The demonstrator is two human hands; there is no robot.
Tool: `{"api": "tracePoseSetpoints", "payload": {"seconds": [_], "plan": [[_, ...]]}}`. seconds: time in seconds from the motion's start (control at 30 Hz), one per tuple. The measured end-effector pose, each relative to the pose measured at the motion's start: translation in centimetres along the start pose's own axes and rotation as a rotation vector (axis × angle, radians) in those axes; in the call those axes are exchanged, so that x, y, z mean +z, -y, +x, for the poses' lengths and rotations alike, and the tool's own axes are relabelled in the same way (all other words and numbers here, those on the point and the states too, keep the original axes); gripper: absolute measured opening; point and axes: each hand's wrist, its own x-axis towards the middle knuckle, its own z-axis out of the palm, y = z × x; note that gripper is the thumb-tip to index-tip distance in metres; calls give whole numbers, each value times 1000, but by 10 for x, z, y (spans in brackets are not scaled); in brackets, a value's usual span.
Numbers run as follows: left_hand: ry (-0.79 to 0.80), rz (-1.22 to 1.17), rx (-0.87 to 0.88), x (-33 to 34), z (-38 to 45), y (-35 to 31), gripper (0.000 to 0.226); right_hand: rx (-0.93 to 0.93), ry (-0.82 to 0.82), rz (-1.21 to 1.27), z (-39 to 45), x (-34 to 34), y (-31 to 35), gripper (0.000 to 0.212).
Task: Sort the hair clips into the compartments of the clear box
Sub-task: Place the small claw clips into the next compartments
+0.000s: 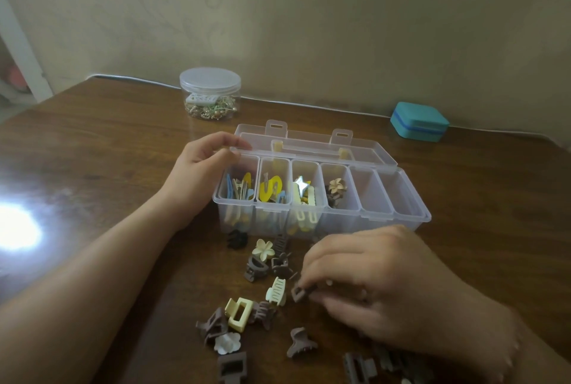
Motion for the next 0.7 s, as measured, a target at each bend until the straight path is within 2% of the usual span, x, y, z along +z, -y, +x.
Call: {"api": "tracePoseSetpoints", "payload": {"seconds": [0.13, 0.2, 0.27, 0.37, 0.53, 0.7], "plan": [[7, 14, 5, 0, 0, 0, 20, 135, -287, 173, -13, -23, -8, 17], [4, 25, 3, 0, 0, 0, 26, 245, -424, 100, -19, -32, -17, 17], [0, 38, 7, 1, -1, -1, 27, 357, -466, -9, -23, -34, -27, 15], [-6, 33, 0, 1, -1, -2, 27, 414, -383, -87, -23, -31, -33, 17], [0, 33, -4, 2, -2, -3, 27, 290, -355, -31, -18, -29, -16, 19], [11, 26, -2, 0, 0, 0, 18, 231, -90, -114, -11, -3, -5, 30]]}}
